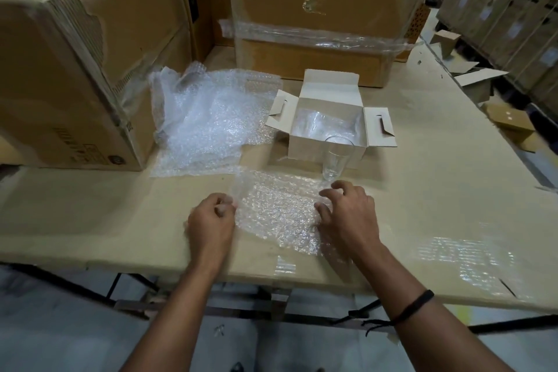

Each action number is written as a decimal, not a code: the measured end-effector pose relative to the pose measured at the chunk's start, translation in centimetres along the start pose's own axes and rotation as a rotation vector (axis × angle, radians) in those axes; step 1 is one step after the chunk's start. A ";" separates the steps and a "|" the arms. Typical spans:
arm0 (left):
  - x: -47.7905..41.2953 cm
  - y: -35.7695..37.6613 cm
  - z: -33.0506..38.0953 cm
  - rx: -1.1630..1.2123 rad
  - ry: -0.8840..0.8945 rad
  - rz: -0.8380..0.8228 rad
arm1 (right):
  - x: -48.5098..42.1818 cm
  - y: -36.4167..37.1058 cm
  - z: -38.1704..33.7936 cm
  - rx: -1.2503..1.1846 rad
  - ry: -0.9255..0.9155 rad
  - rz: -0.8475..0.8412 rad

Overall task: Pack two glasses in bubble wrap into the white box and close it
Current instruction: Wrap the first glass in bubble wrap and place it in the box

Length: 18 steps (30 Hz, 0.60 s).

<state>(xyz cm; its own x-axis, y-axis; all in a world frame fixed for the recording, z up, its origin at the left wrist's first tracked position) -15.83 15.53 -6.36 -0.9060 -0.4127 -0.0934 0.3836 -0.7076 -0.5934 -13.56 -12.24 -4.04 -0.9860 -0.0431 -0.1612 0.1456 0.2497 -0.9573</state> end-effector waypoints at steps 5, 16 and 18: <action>1.1 0.1 2.1 0.318 0.129 0.006 | -2.0 1.4 -0.9 -0.494 0.245 -0.211; 2.5 0.2 4.7 0.289 0.378 -0.061 | -4.6 3.0 -4.6 -0.645 0.231 -0.333; 3.5 0.9 6.4 0.194 0.543 -0.100 | -4.9 2.2 -5.3 -0.941 0.312 -0.349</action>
<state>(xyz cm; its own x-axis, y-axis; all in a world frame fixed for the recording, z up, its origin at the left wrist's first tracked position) -17.54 9.82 -2.11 -0.8818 -0.0213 -0.4711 0.2703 -0.8414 -0.4679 -8.81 -6.37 -4.12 -0.9578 -0.0402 0.2848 -0.1414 0.9282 -0.3443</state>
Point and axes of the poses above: each hand's wrist, its own x-axis away from the middle knuckle, its own y-axis out of the palm, z = x × y, the point moved 9 cm from there along -x, towards the middle knuckle, and after that the axes turned 3 degrees about -z, right-handed, at the moved point
